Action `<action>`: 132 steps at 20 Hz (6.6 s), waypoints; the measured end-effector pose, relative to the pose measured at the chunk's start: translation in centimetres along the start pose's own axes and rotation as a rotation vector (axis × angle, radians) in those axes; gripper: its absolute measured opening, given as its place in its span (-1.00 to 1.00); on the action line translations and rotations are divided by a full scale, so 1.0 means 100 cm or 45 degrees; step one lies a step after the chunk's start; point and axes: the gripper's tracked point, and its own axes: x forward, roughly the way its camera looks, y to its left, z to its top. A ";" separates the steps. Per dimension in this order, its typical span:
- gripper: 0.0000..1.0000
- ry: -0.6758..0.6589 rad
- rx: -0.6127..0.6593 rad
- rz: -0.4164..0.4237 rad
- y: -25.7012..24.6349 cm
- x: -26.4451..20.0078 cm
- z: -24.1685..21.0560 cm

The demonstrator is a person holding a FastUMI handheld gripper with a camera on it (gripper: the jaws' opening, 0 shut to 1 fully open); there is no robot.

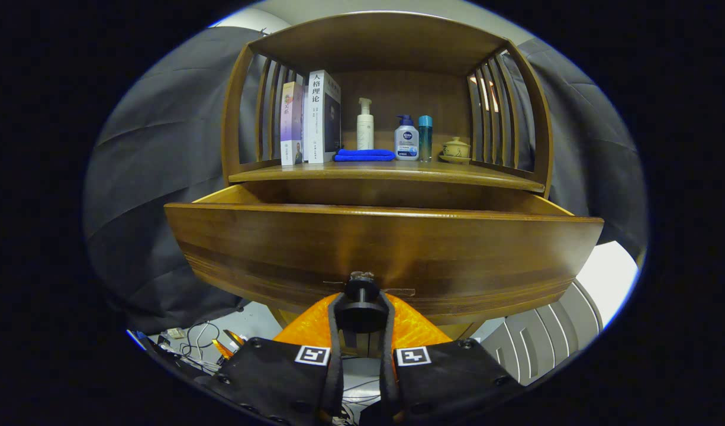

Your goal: Pull open the drawer, take out the items inside it, and place them on the countertop above the cabinet.

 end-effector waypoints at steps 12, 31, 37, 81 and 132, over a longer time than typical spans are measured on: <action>-0.47 -0.001 -0.075 0.049 0.013 -0.045 -0.024; 0.93 0.054 0.053 0.190 -0.022 -0.085 0.057; 0.92 0.061 0.034 0.160 -0.045 -0.056 0.123; -0.30 1.107 -0.139 0.182 -0.010 0.120 0.027; -0.19 0.746 0.188 0.124 -0.038 0.151 0.209</action>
